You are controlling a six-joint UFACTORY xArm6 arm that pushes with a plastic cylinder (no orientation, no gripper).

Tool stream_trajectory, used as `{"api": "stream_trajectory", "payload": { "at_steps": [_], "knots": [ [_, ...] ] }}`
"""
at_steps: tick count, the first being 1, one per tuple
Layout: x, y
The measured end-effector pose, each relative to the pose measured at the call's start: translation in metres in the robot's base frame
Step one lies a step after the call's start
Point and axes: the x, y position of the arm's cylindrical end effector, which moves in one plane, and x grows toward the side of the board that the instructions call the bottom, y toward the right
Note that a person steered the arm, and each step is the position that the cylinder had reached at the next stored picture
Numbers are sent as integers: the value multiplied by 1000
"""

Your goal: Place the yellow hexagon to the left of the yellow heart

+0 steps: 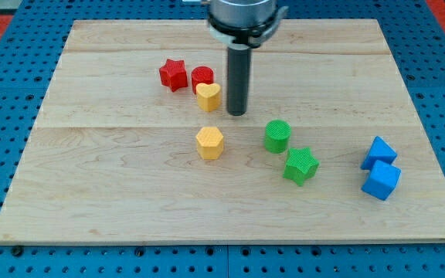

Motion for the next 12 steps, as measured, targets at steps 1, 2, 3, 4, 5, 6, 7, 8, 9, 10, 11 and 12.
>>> {"api": "stream_trajectory", "payload": {
  "at_steps": [1, 2, 3, 4, 5, 6, 7, 8, 9, 10, 11, 12],
  "knots": [
    [65, -10],
    [90, -10],
    [73, -62],
    [-5, -66],
    [15, -40],
    [26, -96],
    [24, -137],
    [-34, -85],
    [-25, -112],
    [18, -102],
    [17, -95],
    [17, -94]
  ]
}}
